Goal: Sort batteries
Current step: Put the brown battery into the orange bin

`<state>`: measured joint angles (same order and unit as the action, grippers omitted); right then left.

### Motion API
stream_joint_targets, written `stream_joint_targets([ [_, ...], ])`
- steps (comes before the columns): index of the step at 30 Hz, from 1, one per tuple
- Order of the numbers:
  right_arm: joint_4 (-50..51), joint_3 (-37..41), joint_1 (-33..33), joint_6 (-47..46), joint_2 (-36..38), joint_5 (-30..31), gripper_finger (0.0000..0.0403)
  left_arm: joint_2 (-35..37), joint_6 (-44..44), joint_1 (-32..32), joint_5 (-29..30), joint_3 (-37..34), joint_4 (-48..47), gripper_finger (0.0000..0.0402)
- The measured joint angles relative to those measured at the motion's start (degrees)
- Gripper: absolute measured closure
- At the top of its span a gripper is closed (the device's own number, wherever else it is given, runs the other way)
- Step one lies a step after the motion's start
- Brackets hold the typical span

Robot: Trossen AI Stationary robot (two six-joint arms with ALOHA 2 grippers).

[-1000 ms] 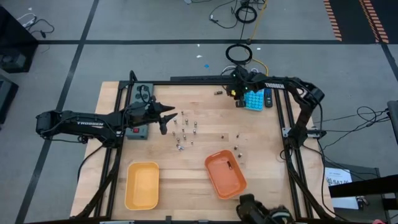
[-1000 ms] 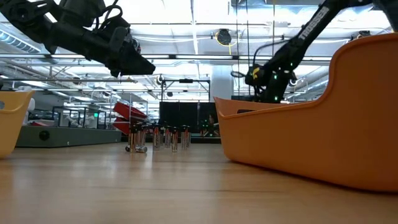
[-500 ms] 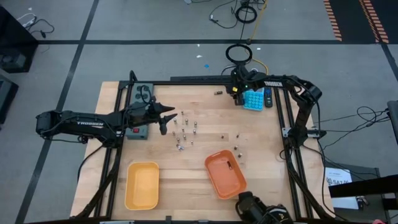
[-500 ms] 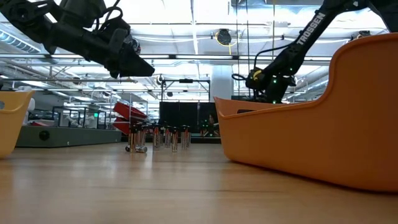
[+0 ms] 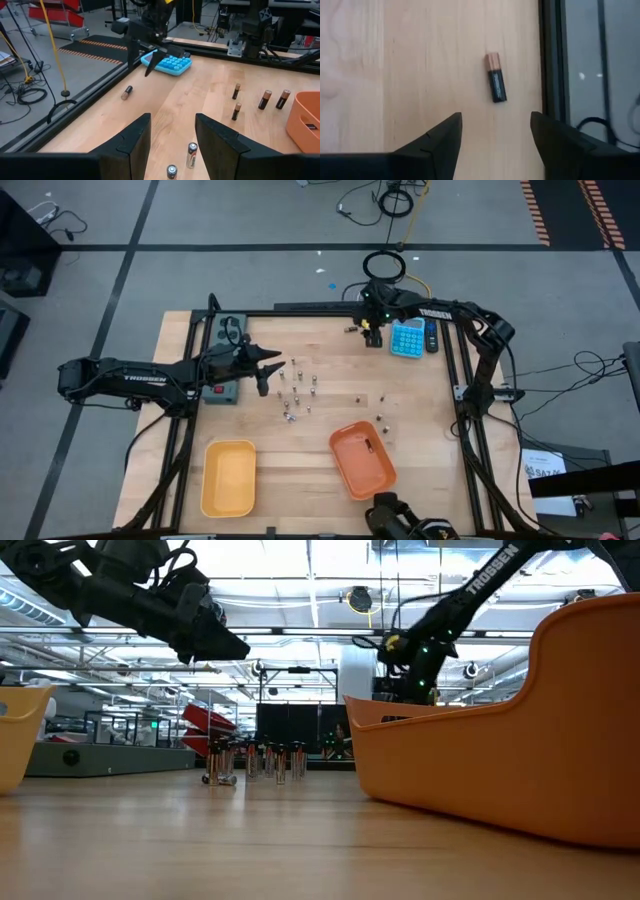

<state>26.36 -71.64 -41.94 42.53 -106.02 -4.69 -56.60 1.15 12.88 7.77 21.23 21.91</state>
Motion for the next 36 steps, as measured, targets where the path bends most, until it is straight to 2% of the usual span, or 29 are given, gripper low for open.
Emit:
stream_joint_targets([
  [8, 5.4, -8.1, 3.5, 0.2, -0.9, 1.5, 0.0176, 0.0, -0.3, 0.0, 0.0, 0.0, 0.0, 0.0237],
  [15, 18.6, -20.3, 3.7, -0.1, -12.3, 3.3, 0.0177, 0.0, -0.4, 0.0, 0.0, 0.0, -0.3, 0.0237],
  [20, 22.5, -26.9, 4.0, 0.0, -16.8, 2.9, 0.0177, 0.0, -0.8, 0.0, 0.0, 0.0, -1.3, 0.0237],
  [29, 27.4, -32.2, 4.4, 0.4, -21.8, 4.8, 0.0178, 0.0, -2.0, 0.0, 0.0, 0.0, -1.6, 0.0237],
  [36, 31.2, -33.7, 4.4, -0.1, -23.3, 4.8, 0.0203, 0.0, -2.1, 0.0, 0.0, 0.0, -1.6, 0.0237],
])
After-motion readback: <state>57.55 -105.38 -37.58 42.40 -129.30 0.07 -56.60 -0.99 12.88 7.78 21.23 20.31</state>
